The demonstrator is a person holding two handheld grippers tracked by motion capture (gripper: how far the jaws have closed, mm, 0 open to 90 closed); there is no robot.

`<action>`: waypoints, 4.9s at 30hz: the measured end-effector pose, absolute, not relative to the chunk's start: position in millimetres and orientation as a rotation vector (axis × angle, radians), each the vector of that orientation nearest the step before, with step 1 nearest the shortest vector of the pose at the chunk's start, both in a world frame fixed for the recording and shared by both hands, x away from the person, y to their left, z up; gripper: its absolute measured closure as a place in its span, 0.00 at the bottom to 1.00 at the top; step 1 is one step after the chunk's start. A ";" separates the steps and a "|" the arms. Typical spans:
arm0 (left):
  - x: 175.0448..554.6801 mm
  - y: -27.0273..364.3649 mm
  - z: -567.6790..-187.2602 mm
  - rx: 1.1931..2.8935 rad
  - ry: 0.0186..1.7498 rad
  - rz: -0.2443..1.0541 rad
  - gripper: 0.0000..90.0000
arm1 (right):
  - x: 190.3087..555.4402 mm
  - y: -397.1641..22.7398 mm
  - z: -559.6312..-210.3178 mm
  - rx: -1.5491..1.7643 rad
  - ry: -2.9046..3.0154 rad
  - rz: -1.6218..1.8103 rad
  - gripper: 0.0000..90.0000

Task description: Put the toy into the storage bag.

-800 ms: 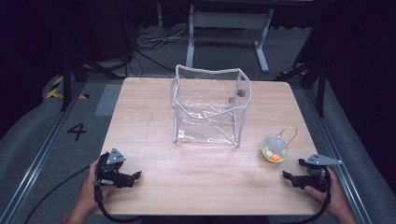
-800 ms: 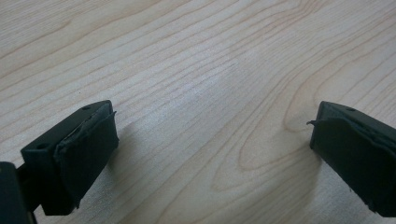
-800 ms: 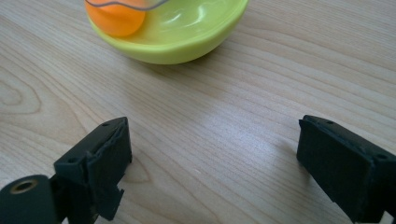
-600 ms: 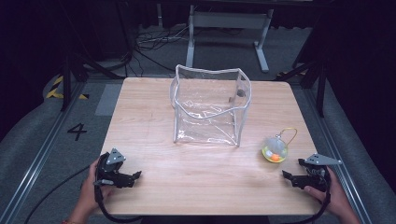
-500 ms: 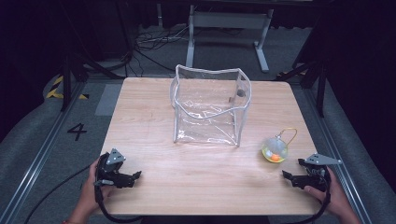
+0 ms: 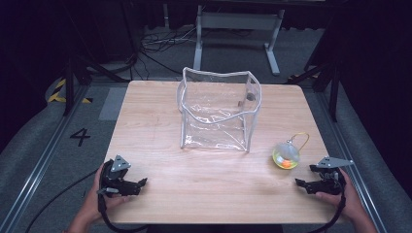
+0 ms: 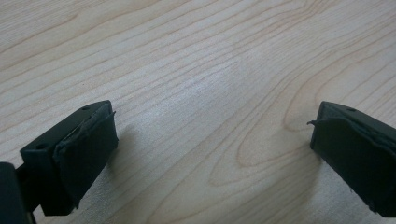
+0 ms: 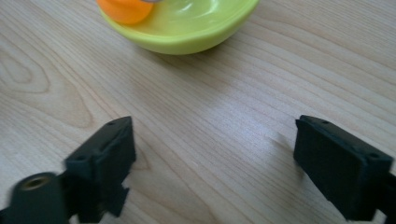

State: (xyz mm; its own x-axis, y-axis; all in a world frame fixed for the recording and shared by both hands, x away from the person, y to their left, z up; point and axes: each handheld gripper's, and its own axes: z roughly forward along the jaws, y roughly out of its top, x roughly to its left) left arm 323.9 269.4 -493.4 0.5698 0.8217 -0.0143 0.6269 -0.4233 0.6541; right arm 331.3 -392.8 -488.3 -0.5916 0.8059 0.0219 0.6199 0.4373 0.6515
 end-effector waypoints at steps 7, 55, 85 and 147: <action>324.1 269.4 -493.5 2.186 1.153 0.412 0.01 | 335.4 -390.9 -473.4 1.204 2.429 0.849 0.22; 323.5 269.5 -493.3 2.187 1.159 0.413 0.01 | 399.0 -338.6 -323.3 0.991 2.583 0.530 0.50; 323.5 269.4 -493.4 2.187 1.160 0.412 0.01 | 404.7 -317.2 -311.2 0.921 2.768 0.337 0.98; 323.5 269.4 -493.3 2.187 1.160 0.413 0.01 | 441.9 -275.9 -156.9 0.866 2.520 0.443 0.98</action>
